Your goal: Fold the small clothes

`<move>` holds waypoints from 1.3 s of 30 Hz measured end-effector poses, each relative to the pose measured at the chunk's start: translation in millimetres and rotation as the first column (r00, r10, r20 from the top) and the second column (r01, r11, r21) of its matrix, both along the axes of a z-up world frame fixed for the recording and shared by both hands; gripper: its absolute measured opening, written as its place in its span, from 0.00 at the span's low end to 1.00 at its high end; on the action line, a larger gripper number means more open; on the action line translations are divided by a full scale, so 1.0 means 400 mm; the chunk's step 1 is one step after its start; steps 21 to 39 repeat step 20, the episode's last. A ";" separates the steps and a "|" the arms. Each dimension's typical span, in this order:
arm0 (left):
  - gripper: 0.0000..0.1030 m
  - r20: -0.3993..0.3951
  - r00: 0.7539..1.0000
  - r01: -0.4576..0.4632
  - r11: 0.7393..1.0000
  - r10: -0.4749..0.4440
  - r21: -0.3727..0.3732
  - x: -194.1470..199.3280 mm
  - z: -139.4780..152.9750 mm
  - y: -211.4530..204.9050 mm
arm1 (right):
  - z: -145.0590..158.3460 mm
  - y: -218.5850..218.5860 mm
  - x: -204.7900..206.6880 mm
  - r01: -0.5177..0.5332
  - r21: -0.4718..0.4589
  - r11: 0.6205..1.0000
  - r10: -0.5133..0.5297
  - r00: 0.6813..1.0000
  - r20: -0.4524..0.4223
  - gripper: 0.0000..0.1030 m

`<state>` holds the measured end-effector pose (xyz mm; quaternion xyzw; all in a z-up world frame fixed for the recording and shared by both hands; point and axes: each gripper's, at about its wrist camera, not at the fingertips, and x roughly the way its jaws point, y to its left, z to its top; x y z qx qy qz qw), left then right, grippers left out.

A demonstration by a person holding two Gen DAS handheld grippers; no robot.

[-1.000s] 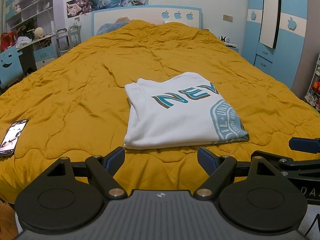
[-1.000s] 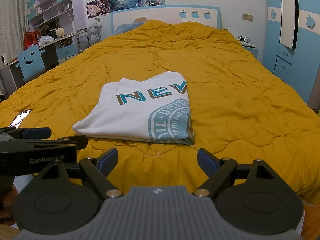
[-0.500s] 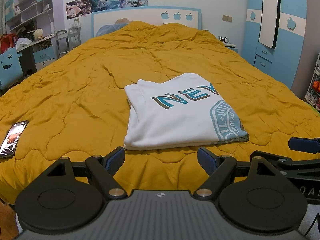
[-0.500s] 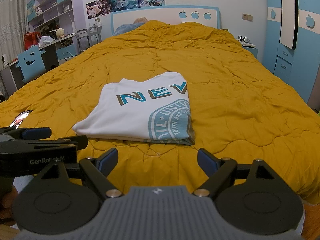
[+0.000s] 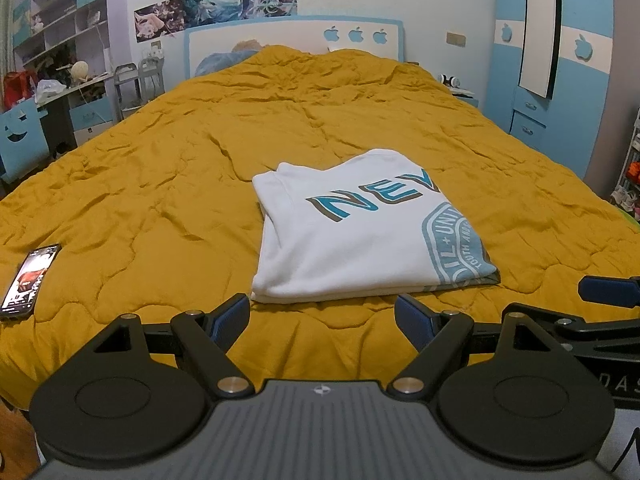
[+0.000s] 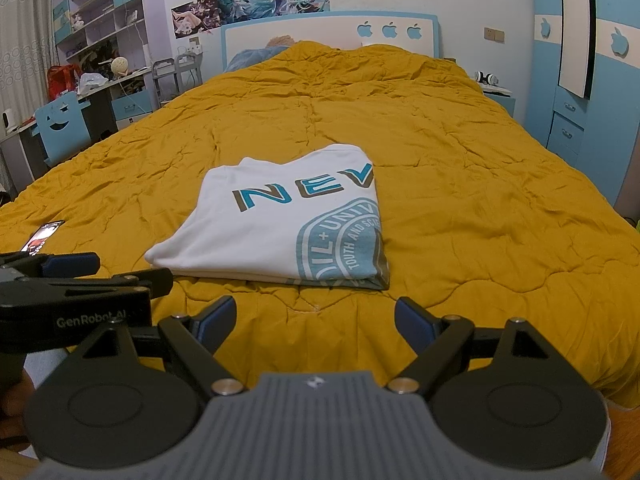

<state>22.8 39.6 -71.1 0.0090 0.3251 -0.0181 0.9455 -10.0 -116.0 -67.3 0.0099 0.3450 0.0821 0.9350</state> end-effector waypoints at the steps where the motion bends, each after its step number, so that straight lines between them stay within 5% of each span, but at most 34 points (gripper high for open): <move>1: 0.93 0.001 1.000 -0.001 1.000 0.000 0.003 -0.001 -0.003 -0.001 | 0.000 0.000 0.000 0.000 0.000 1.000 0.000 1.000 0.000 0.80; 39: 0.93 0.014 1.000 -0.002 1.000 0.002 0.005 -0.003 0.001 -0.005 | -0.002 0.001 0.000 0.000 0.000 1.000 0.000 1.000 0.000 0.80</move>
